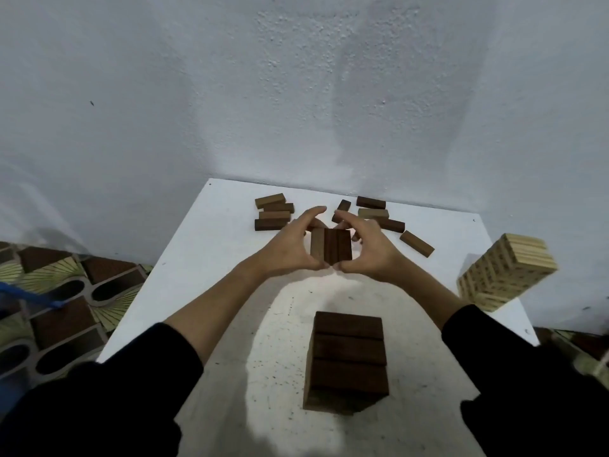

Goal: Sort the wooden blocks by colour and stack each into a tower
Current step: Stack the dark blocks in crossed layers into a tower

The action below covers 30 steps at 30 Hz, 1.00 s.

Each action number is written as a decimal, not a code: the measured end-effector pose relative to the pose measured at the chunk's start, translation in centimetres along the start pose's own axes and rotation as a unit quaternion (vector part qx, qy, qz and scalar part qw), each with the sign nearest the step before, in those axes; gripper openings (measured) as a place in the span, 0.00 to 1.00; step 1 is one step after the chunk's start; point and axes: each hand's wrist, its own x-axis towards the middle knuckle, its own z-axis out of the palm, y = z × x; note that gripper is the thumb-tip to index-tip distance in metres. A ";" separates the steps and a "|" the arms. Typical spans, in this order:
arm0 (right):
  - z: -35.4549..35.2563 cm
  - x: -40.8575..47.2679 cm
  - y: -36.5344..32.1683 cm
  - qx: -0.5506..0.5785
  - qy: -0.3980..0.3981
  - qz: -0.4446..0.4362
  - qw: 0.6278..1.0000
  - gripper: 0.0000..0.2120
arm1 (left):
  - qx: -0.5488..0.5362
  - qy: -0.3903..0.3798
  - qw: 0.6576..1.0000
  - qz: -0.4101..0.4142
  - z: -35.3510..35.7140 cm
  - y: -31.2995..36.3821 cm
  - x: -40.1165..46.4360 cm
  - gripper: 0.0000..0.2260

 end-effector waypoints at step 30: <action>-2.8 -15.9 -11.7 -0.022 -0.017 -0.020 0.999 0.43 | 0.079 -0.038 0.993 0.077 -0.6 11.6 -14.6 0.43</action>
